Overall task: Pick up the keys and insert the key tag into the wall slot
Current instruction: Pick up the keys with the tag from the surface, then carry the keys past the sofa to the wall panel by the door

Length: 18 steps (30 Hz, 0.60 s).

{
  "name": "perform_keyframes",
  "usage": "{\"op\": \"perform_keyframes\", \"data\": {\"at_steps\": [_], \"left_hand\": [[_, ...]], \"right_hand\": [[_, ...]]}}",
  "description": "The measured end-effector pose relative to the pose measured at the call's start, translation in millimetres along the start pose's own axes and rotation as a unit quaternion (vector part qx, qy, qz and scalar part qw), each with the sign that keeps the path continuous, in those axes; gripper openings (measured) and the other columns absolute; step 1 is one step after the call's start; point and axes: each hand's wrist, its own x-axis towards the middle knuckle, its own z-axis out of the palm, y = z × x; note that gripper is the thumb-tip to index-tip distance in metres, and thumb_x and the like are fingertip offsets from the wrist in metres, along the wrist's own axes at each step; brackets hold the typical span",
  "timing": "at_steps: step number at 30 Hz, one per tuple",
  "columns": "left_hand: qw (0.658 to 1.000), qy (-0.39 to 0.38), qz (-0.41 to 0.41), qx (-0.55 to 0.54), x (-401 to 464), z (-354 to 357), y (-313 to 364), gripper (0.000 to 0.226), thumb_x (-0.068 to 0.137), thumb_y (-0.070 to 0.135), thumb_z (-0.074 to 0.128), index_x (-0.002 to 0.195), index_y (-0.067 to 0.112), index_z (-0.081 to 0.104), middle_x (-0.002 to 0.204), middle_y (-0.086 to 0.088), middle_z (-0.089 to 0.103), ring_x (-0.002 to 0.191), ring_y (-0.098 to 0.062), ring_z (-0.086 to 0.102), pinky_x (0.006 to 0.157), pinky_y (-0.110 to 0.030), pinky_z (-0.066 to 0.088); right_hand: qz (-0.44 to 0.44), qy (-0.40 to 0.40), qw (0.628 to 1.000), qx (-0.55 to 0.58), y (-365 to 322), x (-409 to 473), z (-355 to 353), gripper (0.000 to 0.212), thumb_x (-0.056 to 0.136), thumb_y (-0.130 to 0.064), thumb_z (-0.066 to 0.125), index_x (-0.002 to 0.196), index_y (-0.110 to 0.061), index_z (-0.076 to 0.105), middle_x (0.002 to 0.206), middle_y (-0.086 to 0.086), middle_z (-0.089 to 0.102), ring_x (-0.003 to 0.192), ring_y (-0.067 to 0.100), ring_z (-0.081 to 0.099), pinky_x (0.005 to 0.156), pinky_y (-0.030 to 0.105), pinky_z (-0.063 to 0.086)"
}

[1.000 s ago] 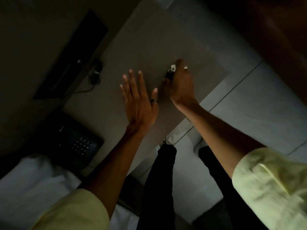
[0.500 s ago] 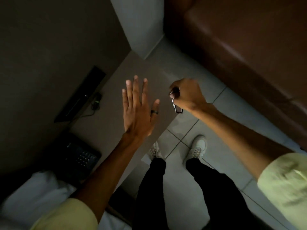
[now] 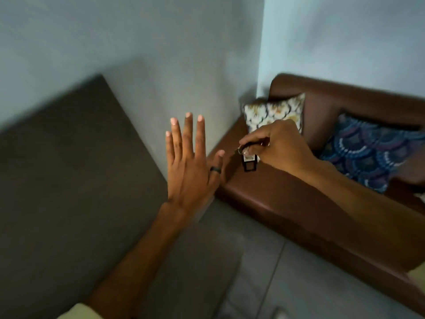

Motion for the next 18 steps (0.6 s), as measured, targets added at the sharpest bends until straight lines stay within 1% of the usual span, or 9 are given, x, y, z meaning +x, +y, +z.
{"op": "perform_keyframes", "data": {"at_steps": [1,3,4,5,7,9,10,14,18], "left_hand": [[1.0,0.023,0.014,-0.006,20.2,-17.1,8.0,0.077,0.112,0.052,0.038,0.172,0.014,0.008,0.18,-0.015,0.006,0.164,-0.034,-0.013,0.136,-0.048,-0.007],[0.997,0.058,0.048,-0.017,54.5,-45.4,23.1,0.077,0.111,0.055,0.033,0.172,0.017,0.005,0.18,-0.013,0.002,0.164,-0.032,-0.015,0.136,-0.044,-0.012],[0.995,0.071,0.064,-0.014,66.7,-54.9,29.7,0.077,0.111,0.056,0.033,0.172,0.018,0.005,0.18,-0.011,0.0,0.164,-0.031,-0.016,0.135,-0.043,-0.014],[0.993,0.086,0.085,-0.013,80.6,-66.1,36.0,0.077,0.111,0.056,0.033,0.172,0.019,0.005,0.18,-0.01,-0.001,0.164,-0.03,-0.018,0.135,-0.042,-0.015],[0.987,0.101,0.122,-0.029,95.9,-82.5,41.6,0.077,0.111,0.054,0.037,0.172,0.019,0.006,0.18,-0.01,-0.002,0.164,-0.027,-0.02,0.135,-0.042,-0.014],[0.981,0.119,0.148,-0.049,110.0,-92.3,51.2,0.077,0.111,0.051,0.042,0.172,0.019,0.009,0.181,-0.011,0.001,0.166,-0.029,-0.016,0.136,-0.045,-0.011],[0.978,0.128,0.152,-0.057,117.2,-95.8,57.1,0.077,0.111,0.05,0.043,0.172,0.018,0.011,0.181,-0.011,0.002,0.166,-0.03,-0.014,0.137,-0.046,-0.008],[0.957,0.161,0.21,-0.116,139.8,-109.4,114.8,0.075,0.111,0.05,0.042,0.171,0.013,0.018,0.18,-0.016,0.009,0.166,-0.034,-0.008,0.137,-0.053,0.001],[0.936,0.172,0.26,-0.165,137.9,-123.5,199.6,0.075,0.111,0.047,0.046,0.171,0.011,0.018,0.179,-0.017,0.01,0.166,-0.036,-0.005,0.136,-0.057,0.005]], "right_hand": [[-0.014,0.022,1.0,-0.012,-14.3,5.6,-25.1,0.024,0.077,-0.005,0.087,0.098,-0.016,0.083,0.092,0.001,0.083,0.076,-0.019,0.063,0.075,-0.007,0.041],[-0.036,0.07,0.996,-0.043,-41.0,12.2,-71.1,0.023,0.081,-0.001,0.082,0.101,-0.012,0.082,0.097,0.006,0.082,0.088,-0.015,0.058,0.08,-0.009,0.037],[-0.038,0.09,0.993,-0.06,-51.9,13.3,-90.1,0.023,0.083,0.0,0.079,0.103,-0.012,0.082,0.098,0.007,0.082,0.09,-0.011,0.059,0.082,-0.008,0.036],[-0.039,0.111,0.99,-0.073,-63.2,14.9,-111.5,0.024,0.085,0.0,0.077,0.104,-0.013,0.082,0.099,0.006,0.082,0.087,-0.006,0.065,0.084,-0.003,0.039],[-0.029,0.145,0.985,-0.088,-82.7,9.9,-140.2,0.021,0.088,-0.004,0.076,0.104,-0.016,0.083,0.1,0.003,0.083,0.087,0.007,0.074,0.087,0.014,0.049],[-0.046,0.187,0.977,-0.091,-97.1,4.6,-165.3,0.017,0.088,-0.004,0.077,0.1,-0.013,0.083,0.099,0.003,0.082,0.085,0.013,0.075,0.086,0.025,0.055],[-0.054,0.205,0.973,-0.091,-102.5,3.8,-176.0,0.016,0.087,-0.004,0.077,0.099,-0.012,0.083,0.098,0.003,0.082,0.083,0.013,0.074,0.084,0.024,0.055],[-0.009,0.268,0.957,-0.109,-114.6,-31.6,-232.8,0.015,0.086,-0.004,0.078,0.096,-0.013,0.083,0.095,-0.002,0.081,0.08,0.005,0.072,0.077,0.005,0.048],[0.043,0.309,0.943,-0.114,-115.4,-90.3,-296.6,0.016,0.086,-0.004,0.078,0.097,-0.015,0.083,0.094,-0.003,0.081,0.079,0.007,0.073,0.075,0.0,0.047]]}}
